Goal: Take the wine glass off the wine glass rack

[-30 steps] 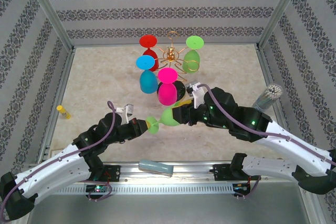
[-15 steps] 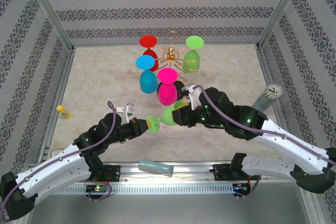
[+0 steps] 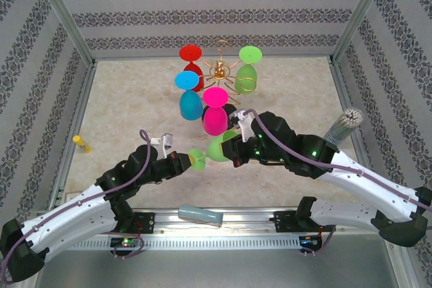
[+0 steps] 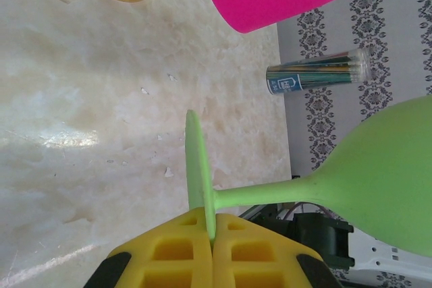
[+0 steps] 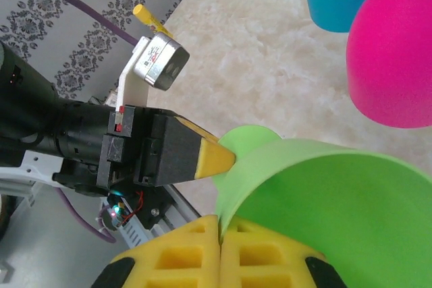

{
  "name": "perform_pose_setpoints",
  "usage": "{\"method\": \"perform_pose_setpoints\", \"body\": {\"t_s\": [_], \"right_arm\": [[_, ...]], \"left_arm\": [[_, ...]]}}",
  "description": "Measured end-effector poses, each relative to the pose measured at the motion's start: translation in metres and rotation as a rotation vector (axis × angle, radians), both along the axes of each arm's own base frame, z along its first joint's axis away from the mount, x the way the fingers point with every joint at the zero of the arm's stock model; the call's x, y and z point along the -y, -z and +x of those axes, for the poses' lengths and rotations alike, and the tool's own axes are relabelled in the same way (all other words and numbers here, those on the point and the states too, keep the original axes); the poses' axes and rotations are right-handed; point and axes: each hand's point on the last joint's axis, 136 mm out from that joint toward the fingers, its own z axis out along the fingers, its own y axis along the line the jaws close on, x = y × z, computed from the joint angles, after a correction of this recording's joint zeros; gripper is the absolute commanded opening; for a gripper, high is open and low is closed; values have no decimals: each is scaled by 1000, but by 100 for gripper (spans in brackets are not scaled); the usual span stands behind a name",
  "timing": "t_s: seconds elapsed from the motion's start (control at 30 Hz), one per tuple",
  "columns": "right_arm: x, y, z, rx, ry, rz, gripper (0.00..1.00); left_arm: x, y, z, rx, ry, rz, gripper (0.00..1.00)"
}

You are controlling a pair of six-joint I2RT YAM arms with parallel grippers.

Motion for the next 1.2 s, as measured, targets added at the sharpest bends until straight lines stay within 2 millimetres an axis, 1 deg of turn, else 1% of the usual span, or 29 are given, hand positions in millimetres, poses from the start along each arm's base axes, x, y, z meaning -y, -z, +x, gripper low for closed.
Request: {"method": "perform_pose_setpoints", "body": {"t_s": [0.1,0.17,0.2,0.27,0.3,0.33,0.4,0.47,0.6,0.77,0.93,1.07,1.2], "right_arm": [[0,1,0,-1,0,-1,0],[0,1,0,0,1,-1,0],[1,2,0,1,2,-1,0],[2,2,0,4,6,-2,0],[2,2,0,4,7,-3,0],[3,3,1,4,8,-4,0],[3,4,2,8,16,-9,0],[6,7,4,11,30,-20,0],[10,18,6,9,51,-53,0],[19,27,10,12,87,-102,0],[30,37,15,17,132,-164,0],[39,52,19,7,164,-246,0],[49,70,22,-9,192,-349,0]], "left_arm": [[0,1,0,0,1,4,0],[0,1,1,1,-1,7,7],[0,0,1,1,-1,9,13],[0,-1,1,5,1,13,18],[0,-2,1,6,2,12,23],[0,-3,2,10,2,12,27],[1,-5,2,13,2,9,29],[1,-6,2,14,-1,8,38],[0,-7,3,16,-3,8,44],[-6,-8,4,14,-24,52,45],[-17,-21,8,47,-53,130,45],[-27,-30,12,79,-76,206,45],[-37,-28,16,101,-93,291,45]]}}
